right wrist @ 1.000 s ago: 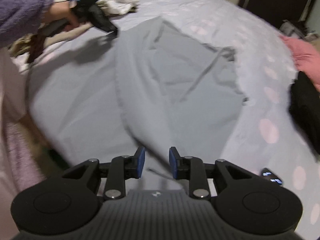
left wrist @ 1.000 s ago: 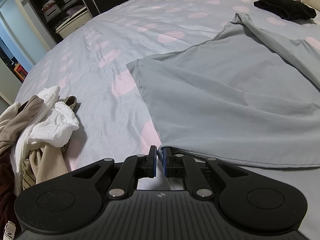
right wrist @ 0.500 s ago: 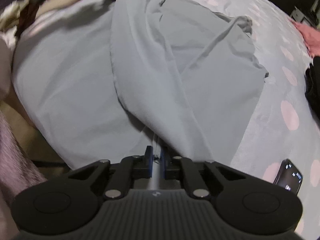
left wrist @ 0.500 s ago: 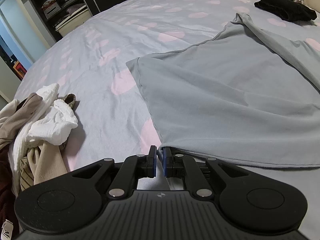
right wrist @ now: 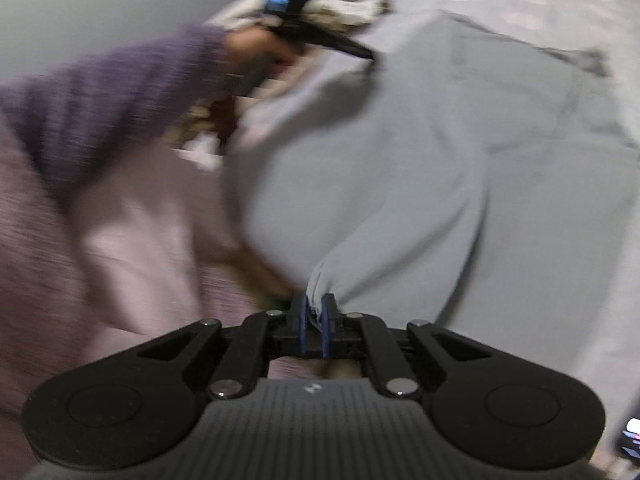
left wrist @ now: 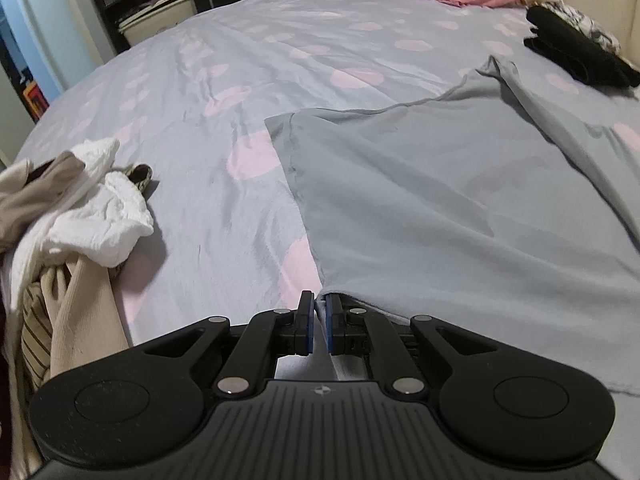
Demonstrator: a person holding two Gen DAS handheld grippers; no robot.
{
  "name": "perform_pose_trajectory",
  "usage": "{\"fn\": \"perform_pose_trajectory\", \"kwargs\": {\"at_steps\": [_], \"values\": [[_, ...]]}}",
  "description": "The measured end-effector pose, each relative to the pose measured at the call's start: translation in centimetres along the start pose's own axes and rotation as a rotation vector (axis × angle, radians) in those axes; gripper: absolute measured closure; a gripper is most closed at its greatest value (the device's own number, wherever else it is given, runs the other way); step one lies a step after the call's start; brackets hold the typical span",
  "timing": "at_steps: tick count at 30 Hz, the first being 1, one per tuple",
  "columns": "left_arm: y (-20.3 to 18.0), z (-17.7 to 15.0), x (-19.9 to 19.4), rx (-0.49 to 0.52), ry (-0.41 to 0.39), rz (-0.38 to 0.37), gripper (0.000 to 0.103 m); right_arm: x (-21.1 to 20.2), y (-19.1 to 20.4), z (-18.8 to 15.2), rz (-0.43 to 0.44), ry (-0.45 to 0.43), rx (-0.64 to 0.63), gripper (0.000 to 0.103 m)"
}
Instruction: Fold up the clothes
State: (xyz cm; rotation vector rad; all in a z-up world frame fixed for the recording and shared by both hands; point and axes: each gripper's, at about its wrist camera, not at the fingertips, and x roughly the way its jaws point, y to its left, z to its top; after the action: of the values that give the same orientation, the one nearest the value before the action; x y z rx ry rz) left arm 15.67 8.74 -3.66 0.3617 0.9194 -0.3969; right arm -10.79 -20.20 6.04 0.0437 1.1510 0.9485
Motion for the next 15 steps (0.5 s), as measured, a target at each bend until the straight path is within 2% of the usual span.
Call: {"fn": "perform_pose_trajectory", "kwargs": {"at_steps": [2, 9, 15], "values": [[0.4, 0.0, 0.0, -0.024, 0.001, -0.006, 0.100, 0.6, 1.6, 0.6, 0.086, -0.001, -0.010, 0.094], [2.8, -0.2, -0.1, -0.154, -0.009, -0.056, 0.100, 4.5, 5.8, 2.4, 0.303, 0.019, -0.033, 0.094], [5.5, -0.7, -0.1, -0.292, -0.019, -0.133, 0.100, 8.8, 7.6, 2.8, 0.319, 0.073, -0.044, 0.094]]}}
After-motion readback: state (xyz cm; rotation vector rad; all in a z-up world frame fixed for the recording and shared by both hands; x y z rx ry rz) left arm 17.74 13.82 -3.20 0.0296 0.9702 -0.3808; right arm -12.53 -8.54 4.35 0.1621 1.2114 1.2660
